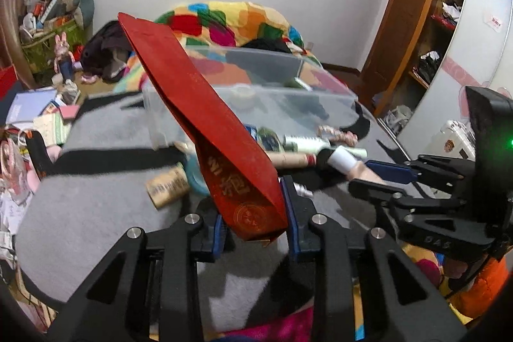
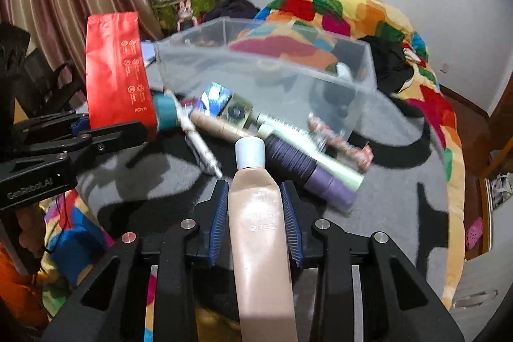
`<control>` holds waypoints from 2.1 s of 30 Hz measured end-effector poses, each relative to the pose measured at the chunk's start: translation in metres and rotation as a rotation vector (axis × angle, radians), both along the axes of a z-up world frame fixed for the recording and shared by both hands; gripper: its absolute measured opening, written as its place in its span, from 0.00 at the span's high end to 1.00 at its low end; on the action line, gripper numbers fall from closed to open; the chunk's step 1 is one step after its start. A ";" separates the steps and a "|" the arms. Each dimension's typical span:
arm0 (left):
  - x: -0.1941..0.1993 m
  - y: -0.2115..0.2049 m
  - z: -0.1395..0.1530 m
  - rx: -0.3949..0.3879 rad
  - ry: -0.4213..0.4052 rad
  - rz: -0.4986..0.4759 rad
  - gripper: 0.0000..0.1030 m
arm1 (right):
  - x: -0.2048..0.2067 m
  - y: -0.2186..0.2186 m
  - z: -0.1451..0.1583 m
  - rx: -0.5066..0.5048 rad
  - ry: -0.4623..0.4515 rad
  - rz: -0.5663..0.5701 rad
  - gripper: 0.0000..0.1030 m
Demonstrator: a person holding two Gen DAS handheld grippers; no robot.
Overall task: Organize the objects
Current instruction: 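Drop the red pouch and beige tube into the clear box, open both tools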
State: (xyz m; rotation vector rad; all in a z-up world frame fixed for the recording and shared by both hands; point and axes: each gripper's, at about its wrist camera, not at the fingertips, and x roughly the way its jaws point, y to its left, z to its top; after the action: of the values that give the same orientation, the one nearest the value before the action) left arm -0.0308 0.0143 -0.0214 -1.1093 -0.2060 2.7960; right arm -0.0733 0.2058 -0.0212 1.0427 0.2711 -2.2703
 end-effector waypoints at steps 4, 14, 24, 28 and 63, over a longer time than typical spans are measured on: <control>-0.004 -0.004 0.015 -0.028 0.040 0.008 0.70 | -0.005 0.002 0.022 -0.040 0.042 -0.016 0.70; -0.029 -0.013 0.037 -0.062 0.104 0.025 0.70 | -0.033 0.001 0.052 -0.106 0.099 -0.104 0.70; -0.062 -0.015 0.043 -0.085 0.106 0.040 0.70 | -0.078 -0.014 0.055 -0.098 0.098 -0.159 0.70; -0.078 -0.013 0.039 -0.108 0.088 0.045 0.70 | -0.098 -0.023 0.054 -0.082 0.095 -0.177 0.70; -0.095 -0.018 0.030 -0.046 -0.011 -0.010 0.64 | -0.104 -0.051 0.038 0.028 0.081 -0.077 0.60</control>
State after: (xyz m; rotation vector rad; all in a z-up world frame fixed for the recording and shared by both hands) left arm -0.1258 -0.0034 0.0087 -1.1331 -0.1378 2.8002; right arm -0.1772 0.1549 0.0168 0.9925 0.3018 -2.3876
